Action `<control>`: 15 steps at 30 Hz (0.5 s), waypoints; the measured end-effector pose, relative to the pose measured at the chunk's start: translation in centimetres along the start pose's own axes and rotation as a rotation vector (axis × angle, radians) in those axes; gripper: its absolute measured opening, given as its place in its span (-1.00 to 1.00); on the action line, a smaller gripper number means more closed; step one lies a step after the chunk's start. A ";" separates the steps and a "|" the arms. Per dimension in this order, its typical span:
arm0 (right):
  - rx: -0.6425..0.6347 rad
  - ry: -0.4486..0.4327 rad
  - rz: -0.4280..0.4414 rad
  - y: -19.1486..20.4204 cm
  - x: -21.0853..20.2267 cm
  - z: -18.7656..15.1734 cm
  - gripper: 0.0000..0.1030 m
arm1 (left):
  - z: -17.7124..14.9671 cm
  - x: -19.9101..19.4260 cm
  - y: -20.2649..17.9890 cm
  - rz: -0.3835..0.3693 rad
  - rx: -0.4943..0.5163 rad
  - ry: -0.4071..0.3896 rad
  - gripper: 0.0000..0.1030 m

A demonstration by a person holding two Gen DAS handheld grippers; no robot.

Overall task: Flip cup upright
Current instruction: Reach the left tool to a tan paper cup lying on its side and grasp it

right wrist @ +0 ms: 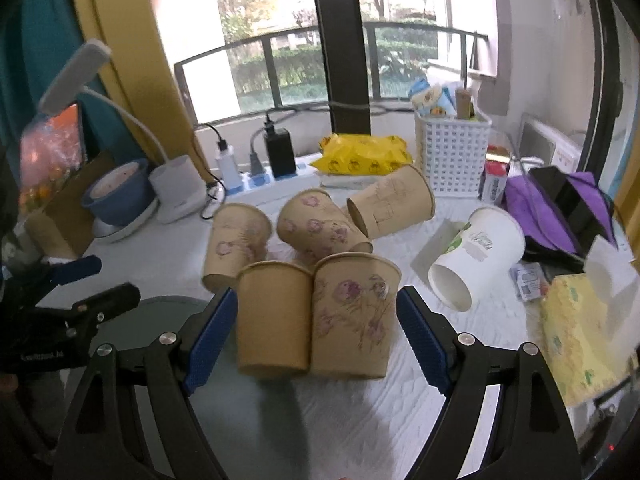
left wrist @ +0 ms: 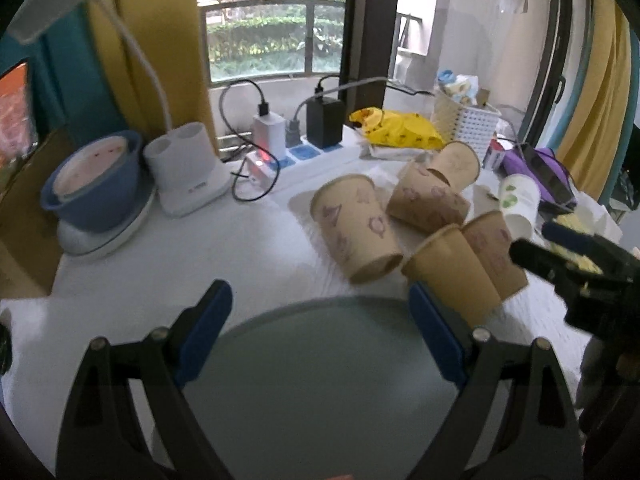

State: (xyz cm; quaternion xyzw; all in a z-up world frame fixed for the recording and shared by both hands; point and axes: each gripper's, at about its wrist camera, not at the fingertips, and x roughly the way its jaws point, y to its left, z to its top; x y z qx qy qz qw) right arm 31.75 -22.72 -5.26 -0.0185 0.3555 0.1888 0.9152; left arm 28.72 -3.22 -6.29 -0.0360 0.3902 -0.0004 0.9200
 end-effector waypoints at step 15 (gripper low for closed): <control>0.063 0.008 0.006 -3.6 3.6 1.8 0.63 | 4.2 9.0 -1.0 -0.087 -0.060 0.145 0.75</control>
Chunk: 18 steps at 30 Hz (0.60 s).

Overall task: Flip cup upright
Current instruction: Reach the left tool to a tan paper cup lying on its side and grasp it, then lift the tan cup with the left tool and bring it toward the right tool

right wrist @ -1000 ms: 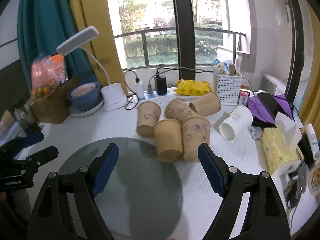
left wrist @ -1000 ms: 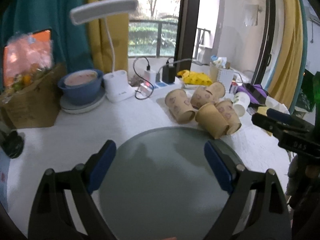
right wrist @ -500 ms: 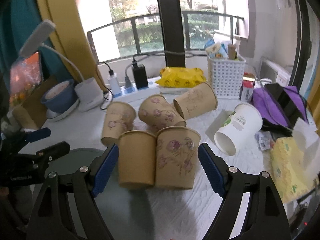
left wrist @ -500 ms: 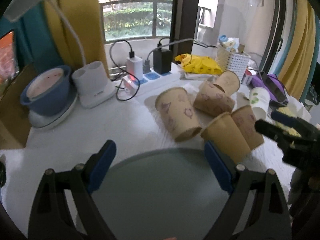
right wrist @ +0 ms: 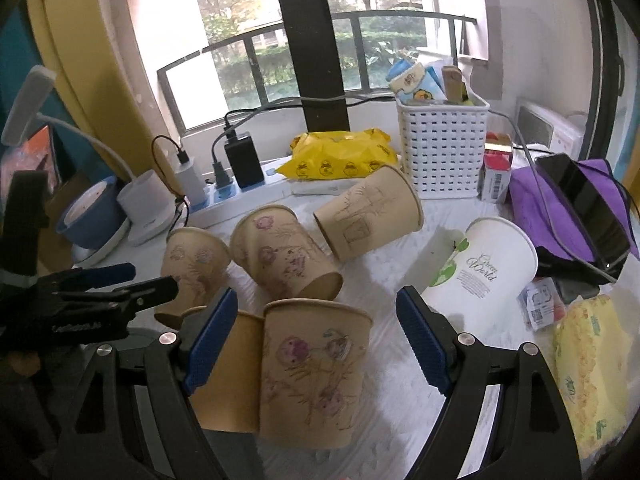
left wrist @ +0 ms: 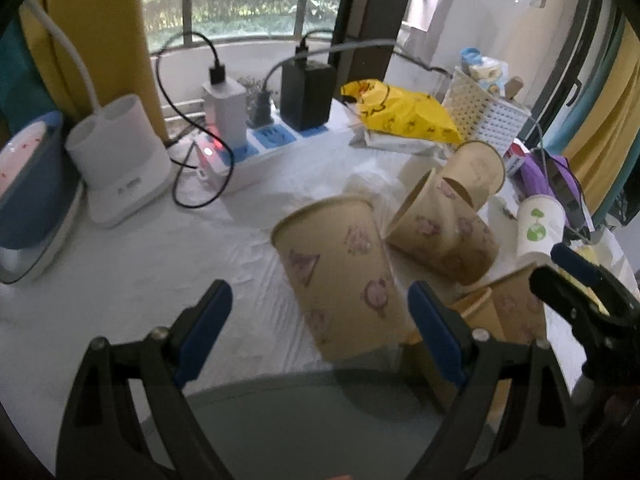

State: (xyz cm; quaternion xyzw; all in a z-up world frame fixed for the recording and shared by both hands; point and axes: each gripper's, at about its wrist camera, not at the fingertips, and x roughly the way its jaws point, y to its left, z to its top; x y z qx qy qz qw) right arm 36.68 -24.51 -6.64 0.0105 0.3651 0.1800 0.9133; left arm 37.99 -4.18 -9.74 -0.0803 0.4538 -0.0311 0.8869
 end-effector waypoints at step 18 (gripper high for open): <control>0.014 -0.022 -0.006 -0.1 -1.3 -0.1 0.63 | 0.4 1.8 0.1 -0.062 -0.005 0.076 0.19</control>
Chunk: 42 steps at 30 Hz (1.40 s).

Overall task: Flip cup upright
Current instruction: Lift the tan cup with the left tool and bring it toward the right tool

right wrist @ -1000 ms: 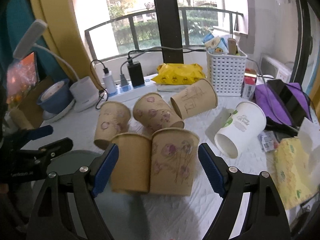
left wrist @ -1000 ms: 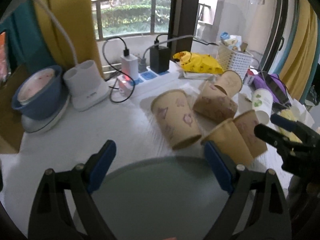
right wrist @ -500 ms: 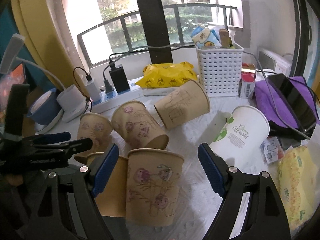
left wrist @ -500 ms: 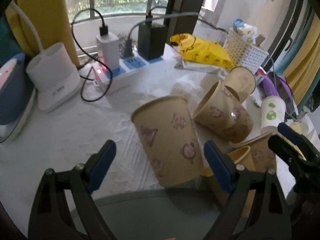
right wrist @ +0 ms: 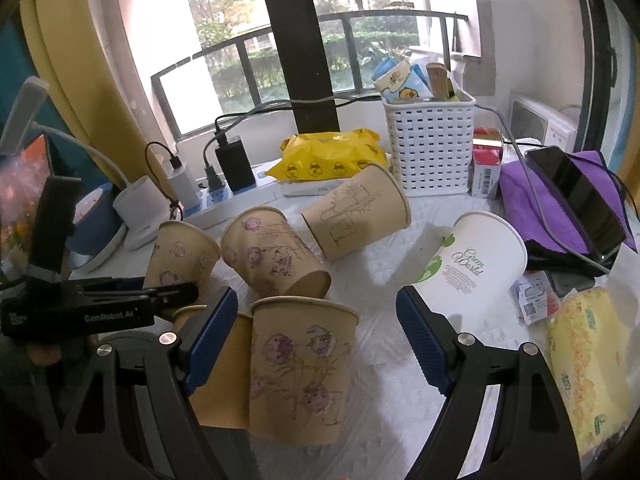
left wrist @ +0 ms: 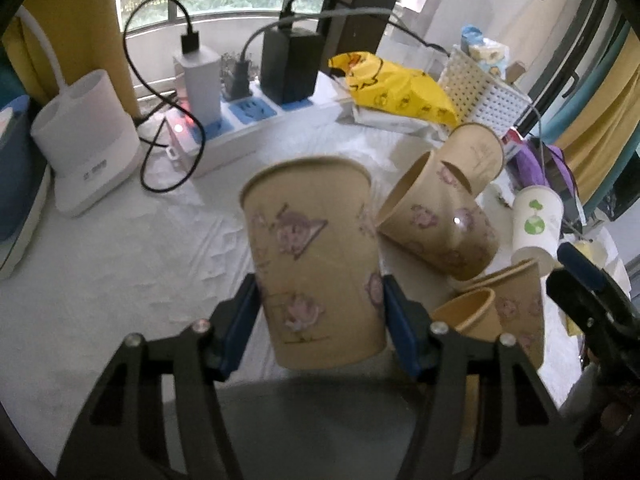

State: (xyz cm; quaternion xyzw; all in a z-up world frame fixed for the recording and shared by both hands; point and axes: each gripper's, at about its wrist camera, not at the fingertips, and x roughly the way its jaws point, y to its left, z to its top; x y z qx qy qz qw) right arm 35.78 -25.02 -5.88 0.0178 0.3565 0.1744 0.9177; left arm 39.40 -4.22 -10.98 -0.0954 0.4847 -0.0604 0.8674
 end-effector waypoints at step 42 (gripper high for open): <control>-0.121 -0.001 0.209 14.2 -11.6 -8.2 0.63 | -20.1 -16.5 3.3 0.001 0.068 -0.241 0.19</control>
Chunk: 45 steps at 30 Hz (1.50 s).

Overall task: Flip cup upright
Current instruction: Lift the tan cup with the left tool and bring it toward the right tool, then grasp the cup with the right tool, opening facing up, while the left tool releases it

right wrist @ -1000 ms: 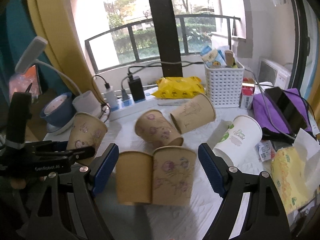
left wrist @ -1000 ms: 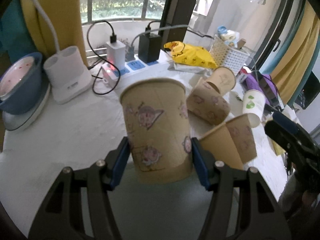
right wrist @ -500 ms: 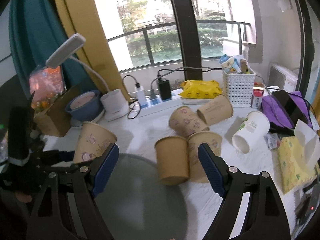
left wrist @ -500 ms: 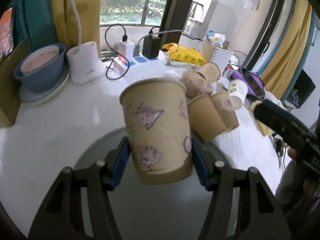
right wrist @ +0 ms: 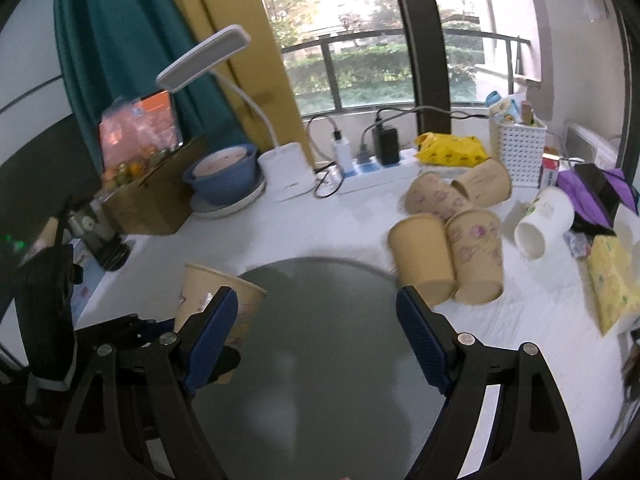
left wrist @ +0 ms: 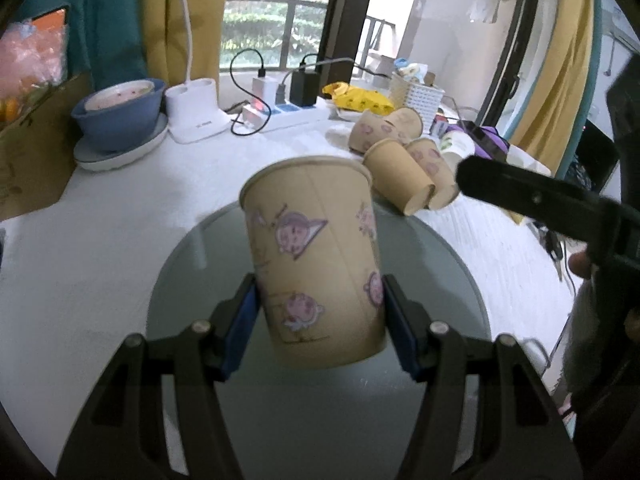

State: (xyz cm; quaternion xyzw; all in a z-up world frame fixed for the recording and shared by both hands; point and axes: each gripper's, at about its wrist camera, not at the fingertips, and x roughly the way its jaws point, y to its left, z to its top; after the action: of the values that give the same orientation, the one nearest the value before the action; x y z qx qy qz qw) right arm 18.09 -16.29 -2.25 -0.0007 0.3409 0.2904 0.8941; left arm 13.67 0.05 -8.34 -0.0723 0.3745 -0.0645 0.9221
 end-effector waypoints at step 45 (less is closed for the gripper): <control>0.166 0.096 0.387 4.7 -1.8 -4.2 0.39 | -8.2 -8.1 -3.5 -0.111 0.248 -0.379 0.22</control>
State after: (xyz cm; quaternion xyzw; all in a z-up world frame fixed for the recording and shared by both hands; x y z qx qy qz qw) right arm 12.01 -14.16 -3.41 0.1246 0.3997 0.4271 0.8014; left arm 1.98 -2.72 -7.97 0.0100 0.1794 -0.1460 0.9728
